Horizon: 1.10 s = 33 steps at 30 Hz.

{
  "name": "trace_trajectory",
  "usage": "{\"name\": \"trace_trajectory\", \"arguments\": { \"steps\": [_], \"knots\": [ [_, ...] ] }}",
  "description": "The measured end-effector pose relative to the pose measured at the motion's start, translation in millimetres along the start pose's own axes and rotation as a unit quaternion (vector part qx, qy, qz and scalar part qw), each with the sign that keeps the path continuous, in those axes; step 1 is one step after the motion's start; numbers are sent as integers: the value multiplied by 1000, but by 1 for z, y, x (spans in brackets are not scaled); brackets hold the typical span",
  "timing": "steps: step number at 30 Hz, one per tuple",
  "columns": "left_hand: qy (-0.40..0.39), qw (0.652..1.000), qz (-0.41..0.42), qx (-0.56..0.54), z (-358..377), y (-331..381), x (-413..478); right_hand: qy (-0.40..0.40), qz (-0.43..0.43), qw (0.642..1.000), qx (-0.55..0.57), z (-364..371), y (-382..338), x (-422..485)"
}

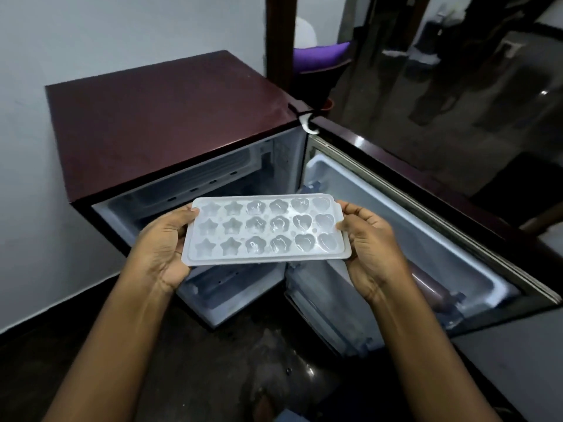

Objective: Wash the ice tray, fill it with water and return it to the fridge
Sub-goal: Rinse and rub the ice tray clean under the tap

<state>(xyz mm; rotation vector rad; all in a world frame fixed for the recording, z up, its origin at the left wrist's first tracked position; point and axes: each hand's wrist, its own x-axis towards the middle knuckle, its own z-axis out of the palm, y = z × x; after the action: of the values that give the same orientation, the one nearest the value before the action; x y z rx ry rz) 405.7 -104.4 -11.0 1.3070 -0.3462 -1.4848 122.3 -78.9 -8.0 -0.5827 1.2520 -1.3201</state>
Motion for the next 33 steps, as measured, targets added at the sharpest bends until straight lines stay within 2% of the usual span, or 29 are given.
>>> {"name": "trace_trajectory", "arguments": {
  "steps": [6,12,22,33],
  "knots": [
    [-77,996,-23,48,48,-11,-14,60,-31,997,32,-48,-11,-23],
    [-143,985,-46,91,108,-38,-49,165,-112,980,22,-107,-19,-57],
    [-270,944,-84,172,212,-127,-135,331,-173,926,47,-237,-37,-152],
    [-396,870,-158,248,302,-249,-234,493,-226,836,89,-369,-22,-273]
  ]
}}
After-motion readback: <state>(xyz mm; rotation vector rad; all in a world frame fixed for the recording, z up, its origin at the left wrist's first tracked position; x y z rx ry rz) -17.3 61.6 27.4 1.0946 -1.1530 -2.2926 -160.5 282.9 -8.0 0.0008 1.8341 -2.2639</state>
